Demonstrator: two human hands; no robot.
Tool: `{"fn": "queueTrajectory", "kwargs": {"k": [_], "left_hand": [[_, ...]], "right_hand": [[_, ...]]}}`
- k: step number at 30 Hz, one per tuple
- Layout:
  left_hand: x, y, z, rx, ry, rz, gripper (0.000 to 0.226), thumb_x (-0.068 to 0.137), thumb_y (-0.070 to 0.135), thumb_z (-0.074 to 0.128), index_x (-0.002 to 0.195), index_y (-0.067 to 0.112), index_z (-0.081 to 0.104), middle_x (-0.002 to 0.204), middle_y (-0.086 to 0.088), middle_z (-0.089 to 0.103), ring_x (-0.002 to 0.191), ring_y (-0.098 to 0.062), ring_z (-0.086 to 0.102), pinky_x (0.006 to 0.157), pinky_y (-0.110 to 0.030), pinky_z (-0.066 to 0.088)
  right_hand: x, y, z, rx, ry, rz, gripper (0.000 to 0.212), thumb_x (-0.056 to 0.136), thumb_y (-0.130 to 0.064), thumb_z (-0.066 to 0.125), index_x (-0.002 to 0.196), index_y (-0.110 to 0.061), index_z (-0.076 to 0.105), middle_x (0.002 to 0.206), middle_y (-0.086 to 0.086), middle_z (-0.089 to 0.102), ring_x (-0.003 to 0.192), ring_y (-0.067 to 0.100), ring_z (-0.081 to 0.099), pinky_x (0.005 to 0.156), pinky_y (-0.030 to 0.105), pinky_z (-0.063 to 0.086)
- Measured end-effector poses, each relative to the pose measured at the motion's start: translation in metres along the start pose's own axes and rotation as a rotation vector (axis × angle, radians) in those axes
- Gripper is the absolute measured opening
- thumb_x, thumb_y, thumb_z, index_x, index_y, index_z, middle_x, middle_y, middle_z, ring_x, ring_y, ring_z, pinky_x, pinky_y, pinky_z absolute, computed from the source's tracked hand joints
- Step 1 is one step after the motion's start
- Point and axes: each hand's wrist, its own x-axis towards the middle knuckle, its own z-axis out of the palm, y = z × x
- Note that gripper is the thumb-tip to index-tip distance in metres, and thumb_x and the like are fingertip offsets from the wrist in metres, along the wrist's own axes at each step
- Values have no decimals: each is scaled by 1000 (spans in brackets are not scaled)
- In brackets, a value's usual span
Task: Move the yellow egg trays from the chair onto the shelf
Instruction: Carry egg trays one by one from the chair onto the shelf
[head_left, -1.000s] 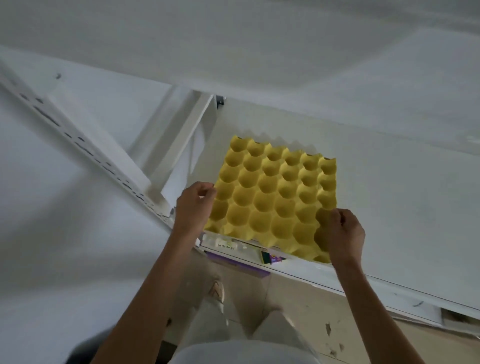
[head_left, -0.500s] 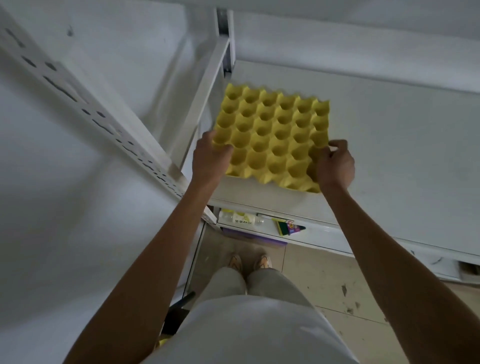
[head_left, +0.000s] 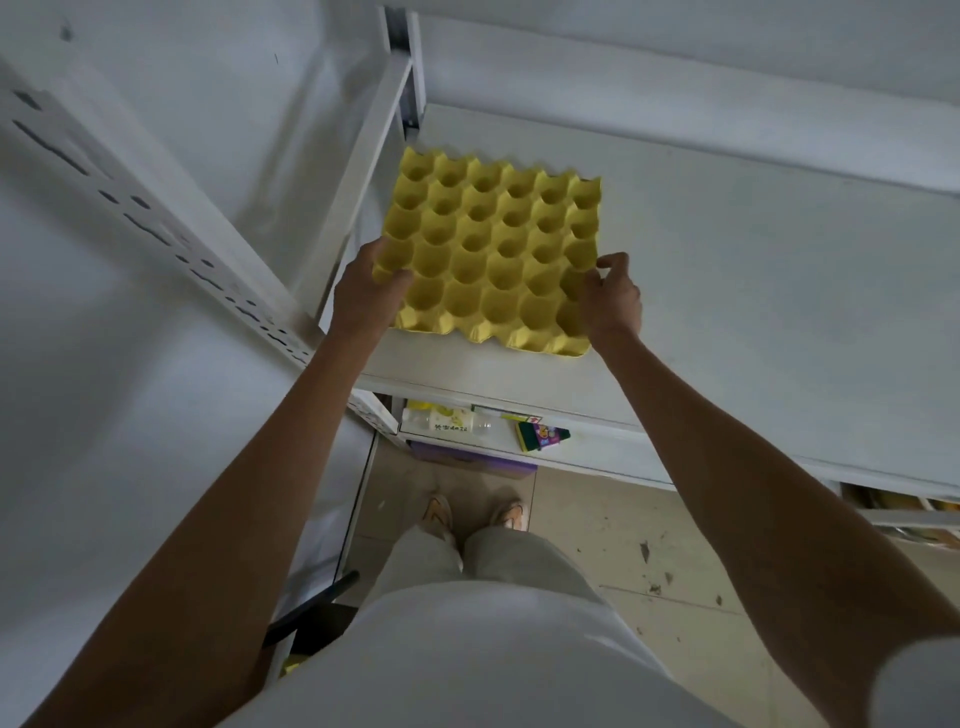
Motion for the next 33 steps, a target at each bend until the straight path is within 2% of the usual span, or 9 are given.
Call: {"fn": "queueTrajectory", "kwargs": {"k": [7,8,10,12,15,19,23,27,33], "left_hand": [[10,24,3,158,52,68,52,84,47,56,134,30,55,118,1,66,109,-25,63,83,-35,51],[5,24,7,229,64,87,53,84,49,54,133,27,53,128,-3,63,120,-28,59,88,-38,51],[-15,17,22,415,99,77,69,92,49,55,151,19,36,159,-14,34,146,-35,32,112,-49,37],[-45,9,41,492,185,74,76,96,49,53,159,18,23,168,-11,14,153,-32,18,119,-51,26],[-101,0,78,517,235,37,75,96,51,51,159,19,25,167,-9,18,152,-30,19,118,-52,29],[-196,-11,128,544,288,-14,71,96,51,48,157,19,31,166,-8,22,152,-30,23,118,-49,28],[-297,-39,162,539,386,-149,67,97,49,51,155,18,36,164,-9,28,151,-31,27,117,-48,30],[-393,-78,190,496,413,-357,66,99,46,52,156,17,35,165,-9,26,152,-32,25,121,-44,24],[-520,-116,240,367,492,-610,67,97,44,52,155,14,36,163,-12,30,151,-31,26,120,-41,25]], "right_hand": [[11,-9,-11,86,-117,9,32,102,-35,41,130,-20,47,115,8,67,99,31,66,84,47,59],[11,-8,-15,99,-138,8,34,101,-37,43,130,-20,47,115,8,67,99,31,67,84,47,59],[9,1,-26,76,-154,-43,38,99,-40,47,131,-20,46,118,8,68,101,31,67,83,45,58],[9,15,-40,18,-107,-153,37,98,-37,49,130,-20,48,122,8,67,104,31,65,79,39,53],[-10,40,-65,-45,-74,-377,21,98,-26,47,118,-21,51,112,3,68,95,29,66,70,36,47],[-77,77,-83,-125,-187,-885,20,95,-20,47,113,-20,56,105,2,67,83,29,66,65,39,53],[-141,105,-77,-280,-395,-1260,31,94,-22,48,122,-15,59,118,5,61,102,27,62,71,41,55],[-204,131,-56,-418,-554,-1460,35,97,-23,49,126,-7,61,128,14,60,109,33,61,83,41,50],[-284,199,-43,-660,-836,-1590,35,100,-29,41,118,-4,57,128,14,57,115,35,56,94,46,48]]}}
